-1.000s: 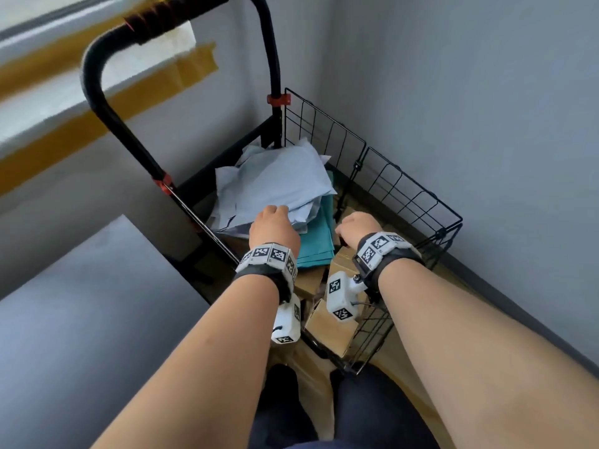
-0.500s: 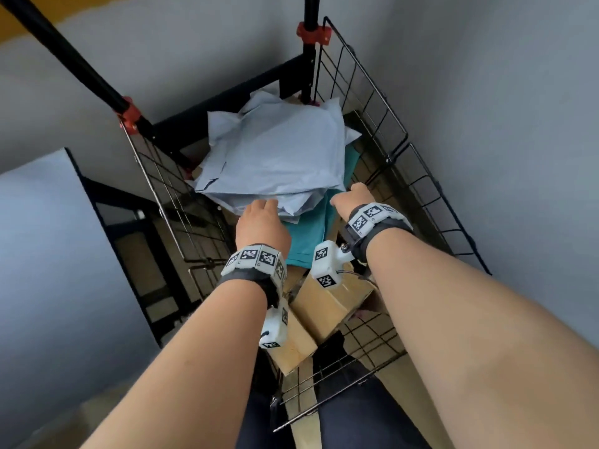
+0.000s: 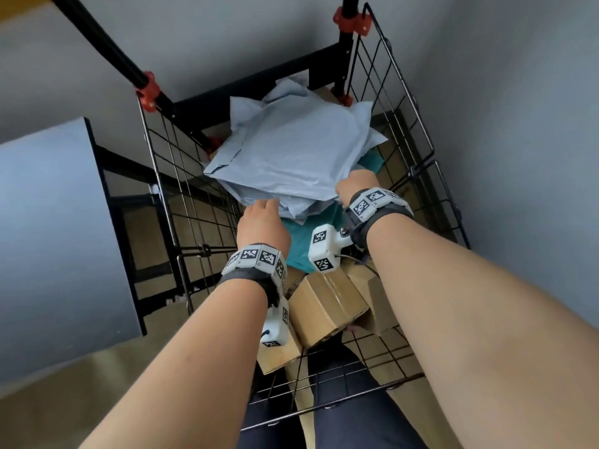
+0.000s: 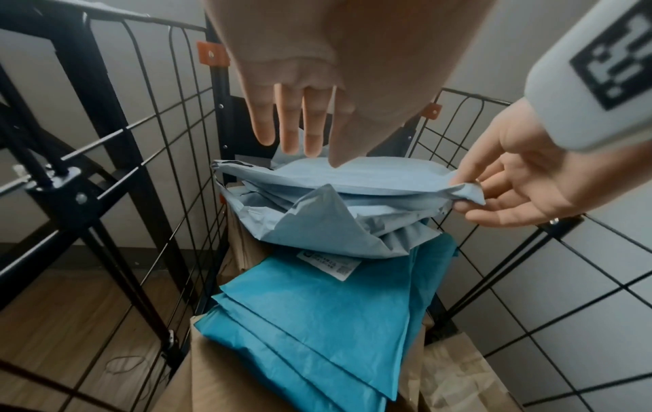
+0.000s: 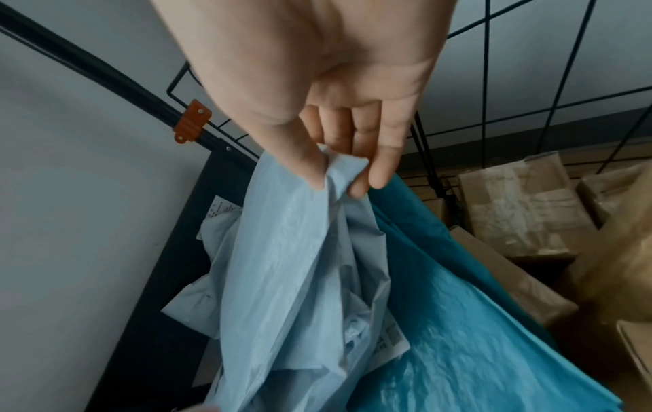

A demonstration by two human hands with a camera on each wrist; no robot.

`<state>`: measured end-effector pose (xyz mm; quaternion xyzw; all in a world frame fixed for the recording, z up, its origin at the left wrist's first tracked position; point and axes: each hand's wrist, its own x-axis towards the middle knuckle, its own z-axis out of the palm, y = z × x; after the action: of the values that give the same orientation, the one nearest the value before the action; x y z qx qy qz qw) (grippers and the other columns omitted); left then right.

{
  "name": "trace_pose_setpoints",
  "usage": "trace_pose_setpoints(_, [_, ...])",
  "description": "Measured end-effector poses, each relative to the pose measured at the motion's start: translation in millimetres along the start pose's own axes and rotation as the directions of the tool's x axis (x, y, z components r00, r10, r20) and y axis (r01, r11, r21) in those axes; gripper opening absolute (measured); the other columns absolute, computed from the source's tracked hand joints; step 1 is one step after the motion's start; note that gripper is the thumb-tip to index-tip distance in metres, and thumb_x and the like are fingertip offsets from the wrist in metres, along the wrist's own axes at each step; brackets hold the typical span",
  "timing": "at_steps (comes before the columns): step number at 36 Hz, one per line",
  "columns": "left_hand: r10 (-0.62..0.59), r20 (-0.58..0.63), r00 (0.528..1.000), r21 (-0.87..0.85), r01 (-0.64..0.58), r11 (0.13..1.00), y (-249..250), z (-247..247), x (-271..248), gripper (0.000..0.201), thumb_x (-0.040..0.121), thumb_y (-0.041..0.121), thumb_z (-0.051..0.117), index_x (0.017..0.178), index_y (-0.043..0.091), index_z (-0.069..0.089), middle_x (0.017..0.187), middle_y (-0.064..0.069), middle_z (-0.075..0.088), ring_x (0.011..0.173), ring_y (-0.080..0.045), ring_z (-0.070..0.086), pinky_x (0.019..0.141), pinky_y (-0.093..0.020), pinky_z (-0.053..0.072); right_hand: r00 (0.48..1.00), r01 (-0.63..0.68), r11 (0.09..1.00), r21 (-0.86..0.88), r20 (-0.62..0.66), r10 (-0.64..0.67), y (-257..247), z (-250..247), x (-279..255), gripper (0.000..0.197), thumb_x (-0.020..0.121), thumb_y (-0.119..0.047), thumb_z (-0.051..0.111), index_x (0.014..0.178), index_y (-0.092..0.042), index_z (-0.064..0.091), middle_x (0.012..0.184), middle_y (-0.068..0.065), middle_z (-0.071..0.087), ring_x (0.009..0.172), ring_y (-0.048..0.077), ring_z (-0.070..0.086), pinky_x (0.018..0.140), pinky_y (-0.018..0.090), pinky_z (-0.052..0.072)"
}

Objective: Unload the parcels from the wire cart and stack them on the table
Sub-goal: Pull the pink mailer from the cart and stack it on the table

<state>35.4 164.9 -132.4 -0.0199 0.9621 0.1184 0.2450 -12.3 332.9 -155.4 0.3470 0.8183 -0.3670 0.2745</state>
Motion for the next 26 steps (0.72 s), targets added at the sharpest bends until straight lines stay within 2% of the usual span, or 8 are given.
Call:
trace_pose_setpoints(3, [0.017, -0.031, 0.999, -0.016, -0.017, 1.0, 2.3, -9.9, -2.1, 0.056, 0.085, 0.0, 0.045, 0.138, 0.016, 0.041, 0.144, -0.004, 0.039, 0.131, -0.023, 0.035, 0.103, -0.034, 0.035, 0.996, 0.052, 0.999, -0.004, 0.073, -0.052, -0.5, 0.2, -9.9, 0.024, 0.094, -0.018, 0.048, 0.07, -0.019, 0.042, 0.102, 0.012, 0.057, 0.085, 0.018, 0.046, 0.072, 0.023, 0.04])
trace_pose_setpoints(6, [0.066, -0.074, 0.995, 0.008, -0.065, 0.998, 1.9, -19.7, -2.9, 0.056, 0.089, 0.005, 0.049, 0.142, 0.017, 0.036, 0.147, -0.002, 0.037, 0.132, -0.023, 0.034, 0.105, -0.034, 0.033, 0.985, 0.093, 0.996, 0.014, 0.146, -0.094, -5.9, -7.3, -35.5, 0.02, 0.096, -0.018, 0.046, 0.077, -0.021, 0.043, 0.13, 0.015, 0.057, 0.107, 0.025, 0.057, 0.087, 0.025, 0.047])
trace_pose_setpoints(9, [0.096, -0.094, 0.991, 0.034, -0.093, 0.995, -1.7, -28.9, -6.7, 0.06, 0.089, 0.017, 0.056, 0.145, 0.02, 0.032, 0.148, 0.0, 0.035, 0.133, -0.023, 0.034, 0.107, -0.035, 0.033, 0.973, 0.138, 0.988, 0.063, 0.179, -0.148, -12.9, -19.7, -67.8, 0.035, 0.094, -0.015, 0.05, 0.064, -0.024, 0.036, 0.121, 0.015, 0.057, 0.123, 0.028, 0.053, 0.101, 0.033, 0.047])
trace_pose_setpoints(14, [0.171, -0.109, 0.979, 0.083, -0.162, 0.983, -6.8, -44.9, -24.3, 0.072, 0.086, 0.039, 0.063, 0.147, 0.027, 0.027, 0.149, 0.001, 0.035, 0.135, -0.023, 0.033, 0.107, -0.038, 0.033, 0.984, 0.083, 0.954, 0.287, 0.128, -0.124, -31.9, -32.8, -112.8, 0.01, 0.08, -0.005, 0.058, 0.072, -0.008, 0.052, 0.088, 0.012, 0.057, 0.094, 0.03, 0.065, 0.09, 0.041, 0.055])
trace_pose_setpoints(17, [0.218, -0.158, 0.963, 0.046, -0.213, 0.976, -8.7, -57.5, -39.1, 0.058, 0.086, 0.032, 0.059, 0.141, 0.031, 0.038, 0.136, 0.002, 0.049, 0.124, -0.025, 0.043, 0.102, -0.039, 0.038, 0.98, 0.135, 0.943, 0.305, 0.102, -0.173, -40.7, -40.5, -143.5, 0.012, 0.078, -0.003, 0.056, 0.067, -0.005, 0.05, 0.081, 0.016, 0.057, 0.07, 0.028, 0.061, 0.065, 0.031, 0.056])
trace_pose_setpoints(21, [0.259, -0.204, 0.944, 0.0, -0.264, 0.964, -10.6, -83.8, -66.6, 0.024, 0.086, 0.024, 0.05, 0.105, 0.03, 0.064, 0.097, -0.003, 0.068, 0.095, -0.028, 0.06, 0.079, -0.034, 0.046, 0.973, 0.195, 0.877, 0.44, 0.028, -0.231, -36.7, -43.6, -178.5, 0.017, 0.082, -0.005, 0.059, 0.07, -0.015, 0.052, 0.082, 0.006, 0.058, 0.07, 0.018, 0.059, 0.071, 0.028, 0.056])
trace_pose_setpoints(23, [0.26, -0.226, 0.939, -0.036, -0.275, 0.961, -12.9, -94.6, -80.5, 0.021, 0.088, 0.021, 0.048, 0.096, 0.027, 0.067, 0.088, -0.004, 0.069, 0.089, -0.029, 0.062, 0.077, -0.034, 0.048, 0.971, 0.204, 0.833, 0.514, 0.002, -0.239, -35.1, -41.2, -195.2, 0.013, 0.08, -0.002, 0.056, 0.07, -0.01, 0.055, 0.075, 0.009, 0.057, 0.072, 0.024, 0.06, 0.076, 0.035, 0.056])
trace_pose_setpoints(26, [0.233, -0.278, 0.932, -0.132, -0.277, 0.952, -21.1, -108.3, -99.8, 0.021, 0.089, 0.017, 0.045, 0.094, 0.022, 0.065, 0.089, -0.006, 0.068, 0.091, -0.031, 0.062, 0.078, -0.035, 0.047, 0.974, 0.209, 0.773, 0.598, -0.056, -0.22, -32.4, -38.8, -221.0, 0.015, 0.084, -0.006, 0.055, 0.069, -0.008, 0.058, 0.063, 0.008, 0.057, 0.054, 0.019, 0.06, 0.057, 0.027, 0.053])
